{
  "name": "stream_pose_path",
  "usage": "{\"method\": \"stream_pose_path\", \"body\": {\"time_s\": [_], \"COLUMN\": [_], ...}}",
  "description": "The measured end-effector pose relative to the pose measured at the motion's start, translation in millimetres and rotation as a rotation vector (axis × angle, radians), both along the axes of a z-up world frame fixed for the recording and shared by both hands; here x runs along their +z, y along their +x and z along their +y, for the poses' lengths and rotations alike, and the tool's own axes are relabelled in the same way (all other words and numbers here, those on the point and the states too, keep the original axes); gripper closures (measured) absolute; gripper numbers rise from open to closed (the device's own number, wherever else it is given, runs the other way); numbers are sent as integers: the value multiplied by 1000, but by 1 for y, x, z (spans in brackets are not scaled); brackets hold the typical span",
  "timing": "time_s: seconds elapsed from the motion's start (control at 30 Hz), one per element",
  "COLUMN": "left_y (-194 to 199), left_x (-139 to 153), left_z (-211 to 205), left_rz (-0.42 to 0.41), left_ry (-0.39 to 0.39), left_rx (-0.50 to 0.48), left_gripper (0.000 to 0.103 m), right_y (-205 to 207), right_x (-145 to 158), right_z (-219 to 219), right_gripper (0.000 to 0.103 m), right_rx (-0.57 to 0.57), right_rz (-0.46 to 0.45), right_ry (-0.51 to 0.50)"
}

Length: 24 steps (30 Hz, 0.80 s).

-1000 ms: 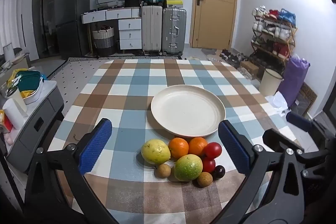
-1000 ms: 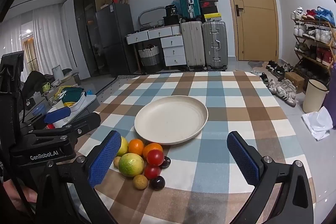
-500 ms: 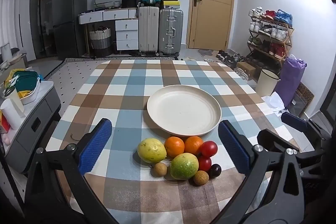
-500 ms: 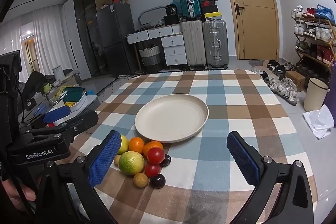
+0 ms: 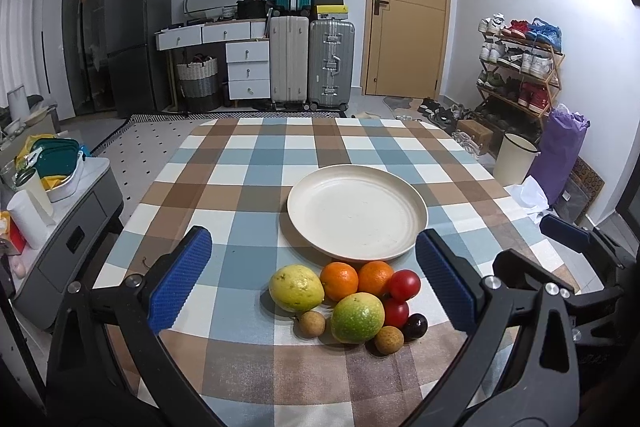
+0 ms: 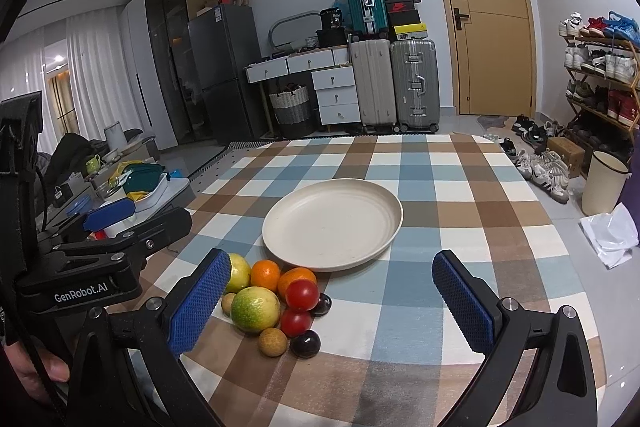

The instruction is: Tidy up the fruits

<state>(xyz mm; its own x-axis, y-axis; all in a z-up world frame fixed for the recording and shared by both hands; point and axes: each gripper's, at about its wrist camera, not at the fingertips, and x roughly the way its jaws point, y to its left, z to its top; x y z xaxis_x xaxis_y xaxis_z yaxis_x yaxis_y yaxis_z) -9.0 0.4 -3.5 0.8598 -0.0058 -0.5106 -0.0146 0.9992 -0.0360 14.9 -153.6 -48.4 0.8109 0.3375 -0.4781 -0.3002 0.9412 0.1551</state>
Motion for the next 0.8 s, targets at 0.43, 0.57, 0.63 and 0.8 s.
{"method": "stream_pose_path", "body": {"time_s": [0.43,0.57,0.63,0.8], "left_y": [-1,-3,-3,-3], "left_x": [0,0,0,0], "left_z": [-1,0,-1,-1], "left_rz": [-2,-2,0,-1], "left_ry": [2,1,1,2], "left_rx": [7,6,7,6], "left_gripper": [1,1,1,1], "right_y": [-3,-3,-3,-3], "right_x": [3,3,4,4], "right_z": [2,2,2,2], "right_gripper": [0,0,0,0], "right_rx": [7,6,5,5], "right_rz": [-3,-3,-5,-5], "right_ry": [11,10,12,13]}}
